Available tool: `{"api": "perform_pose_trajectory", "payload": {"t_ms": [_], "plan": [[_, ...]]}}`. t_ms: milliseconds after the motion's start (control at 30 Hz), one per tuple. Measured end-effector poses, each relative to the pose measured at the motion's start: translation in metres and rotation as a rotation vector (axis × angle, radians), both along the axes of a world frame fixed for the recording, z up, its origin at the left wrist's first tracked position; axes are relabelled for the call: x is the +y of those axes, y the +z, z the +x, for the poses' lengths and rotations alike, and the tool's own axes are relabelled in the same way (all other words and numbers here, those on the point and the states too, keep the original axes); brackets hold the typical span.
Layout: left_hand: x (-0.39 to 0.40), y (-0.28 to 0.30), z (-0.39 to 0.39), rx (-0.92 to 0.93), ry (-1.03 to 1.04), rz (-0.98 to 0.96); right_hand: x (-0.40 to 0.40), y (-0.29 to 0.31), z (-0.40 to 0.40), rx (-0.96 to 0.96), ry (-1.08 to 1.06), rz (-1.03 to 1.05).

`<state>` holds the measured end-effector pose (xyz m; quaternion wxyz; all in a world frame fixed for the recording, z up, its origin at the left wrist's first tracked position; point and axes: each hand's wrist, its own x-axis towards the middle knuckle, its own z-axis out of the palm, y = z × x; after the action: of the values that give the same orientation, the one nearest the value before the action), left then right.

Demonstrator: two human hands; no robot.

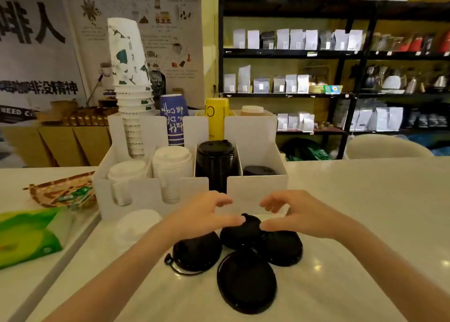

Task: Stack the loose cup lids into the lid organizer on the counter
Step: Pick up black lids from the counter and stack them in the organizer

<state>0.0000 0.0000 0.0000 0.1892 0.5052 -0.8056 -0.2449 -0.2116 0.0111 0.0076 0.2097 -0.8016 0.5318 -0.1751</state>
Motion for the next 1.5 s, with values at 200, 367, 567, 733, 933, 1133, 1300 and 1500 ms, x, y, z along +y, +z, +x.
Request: {"api": "perform_pose_trajectory", "payload": {"t_ms": [200,367,567,733,933,1133,1300,1500], "plan": [[0.003,-0.029,-0.009,-0.159,0.019,0.061,-0.001,-0.025,0.009,0.051,-0.048,0.084],[0.001,-0.037,-0.010,-0.081,0.029,0.009,-0.005,-0.034,0.012,0.015,-0.023,0.062],[0.000,-0.021,-0.004,0.048,0.015,-0.075,-0.010,-0.022,0.008,-0.109,-0.041,0.023],[0.000,0.016,0.008,0.114,0.035,-0.238,-0.009,0.018,0.014,-0.295,0.013,-0.072],[-0.017,0.053,0.011,0.244,0.099,-0.408,-0.032,0.048,0.024,-0.421,-0.011,-0.227],[-0.050,0.068,0.018,0.509,0.139,-0.396,-0.067,0.049,0.043,-0.674,-0.085,-0.332],[-0.077,0.054,0.024,0.573,0.116,-0.381,-0.094,0.031,0.062,-0.722,-0.151,-0.429],[-0.098,0.041,0.030,0.385,0.180,-0.405,-0.113,0.010,0.074,-0.648,-0.185,-0.401]]}}
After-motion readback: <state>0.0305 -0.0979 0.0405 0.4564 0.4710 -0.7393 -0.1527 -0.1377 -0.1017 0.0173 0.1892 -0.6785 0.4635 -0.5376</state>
